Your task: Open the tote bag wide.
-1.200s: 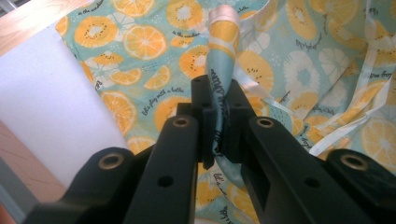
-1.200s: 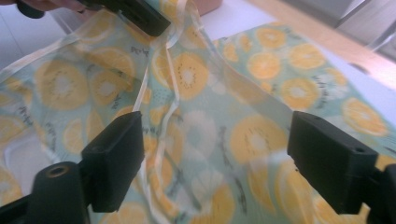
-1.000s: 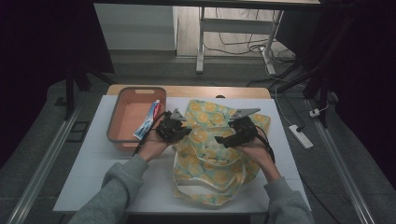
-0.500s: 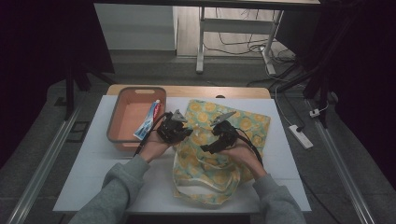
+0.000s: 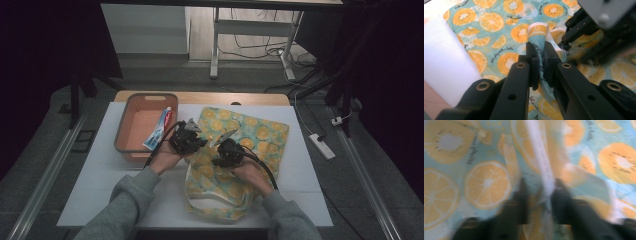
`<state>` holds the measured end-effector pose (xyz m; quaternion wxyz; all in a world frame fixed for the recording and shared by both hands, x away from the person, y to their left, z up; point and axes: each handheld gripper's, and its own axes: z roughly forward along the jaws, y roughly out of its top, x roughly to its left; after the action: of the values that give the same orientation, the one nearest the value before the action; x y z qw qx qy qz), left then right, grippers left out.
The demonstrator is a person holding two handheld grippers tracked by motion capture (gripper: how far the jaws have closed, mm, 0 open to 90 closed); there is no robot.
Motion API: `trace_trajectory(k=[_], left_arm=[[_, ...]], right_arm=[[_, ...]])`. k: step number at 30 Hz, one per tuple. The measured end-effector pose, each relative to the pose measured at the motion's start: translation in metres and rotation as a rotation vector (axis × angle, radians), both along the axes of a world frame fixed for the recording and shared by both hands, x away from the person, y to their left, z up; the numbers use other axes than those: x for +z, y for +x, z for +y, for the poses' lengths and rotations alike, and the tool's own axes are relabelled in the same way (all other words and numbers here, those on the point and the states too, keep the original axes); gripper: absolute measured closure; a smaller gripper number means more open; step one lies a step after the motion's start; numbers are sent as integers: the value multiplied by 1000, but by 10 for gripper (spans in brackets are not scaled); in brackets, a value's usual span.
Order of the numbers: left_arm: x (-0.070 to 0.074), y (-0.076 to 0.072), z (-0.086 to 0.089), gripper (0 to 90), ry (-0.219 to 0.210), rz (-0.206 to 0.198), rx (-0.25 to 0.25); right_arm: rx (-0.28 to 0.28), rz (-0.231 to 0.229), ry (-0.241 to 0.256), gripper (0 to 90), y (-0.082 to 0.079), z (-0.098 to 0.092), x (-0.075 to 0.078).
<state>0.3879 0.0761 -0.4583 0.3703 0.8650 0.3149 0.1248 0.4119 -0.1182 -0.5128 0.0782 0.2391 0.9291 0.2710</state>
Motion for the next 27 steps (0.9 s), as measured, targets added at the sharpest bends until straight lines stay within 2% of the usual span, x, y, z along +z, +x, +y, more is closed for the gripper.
trace_trajectory(k=[1,3,6,7,8,13,14,15,17,20,21,23,27], left_arm=[[0,0,0,846,0,1,-1],[1,-2,0,801,-4,-7,4],[9,-13,2,628,-5,-36,-16],[13,-19,3,564,-2,-49,-32],[16,-24,5,564,-3,-60,-41],[33,-62,7,526,-10,-100,-142],[34,-71,2,514,-5,-97,-189],[34,-76,-2,514,2,-94,-215],[31,-89,-19,490,37,-89,-273],[23,-99,-40,470,70,-67,-342],[16,-100,-49,470,109,-52,-371],[1,-99,-61,454,174,-29,-381],[-21,-93,-74,455,231,19,-402]], right_arm=[[0,0,0,760,0,0,0],[-18,8,12,854,3,-4,1],[-38,17,39,883,5,-10,4],[-54,16,74,887,7,-15,10],[-54,16,74,887,7,-15,10],[-79,11,117,887,11,-25,19],[-90,13,124,888,13,-27,19],[-90,13,124,888,13,-27,19],[-96,19,136,888,14,-28,19],[-96,17,140,887,15,-29,20],[-96,17,140,887,15,-29,20],[-99,19,145,887,14,-30,21],[-104,24,160,887,15,-33,23]])
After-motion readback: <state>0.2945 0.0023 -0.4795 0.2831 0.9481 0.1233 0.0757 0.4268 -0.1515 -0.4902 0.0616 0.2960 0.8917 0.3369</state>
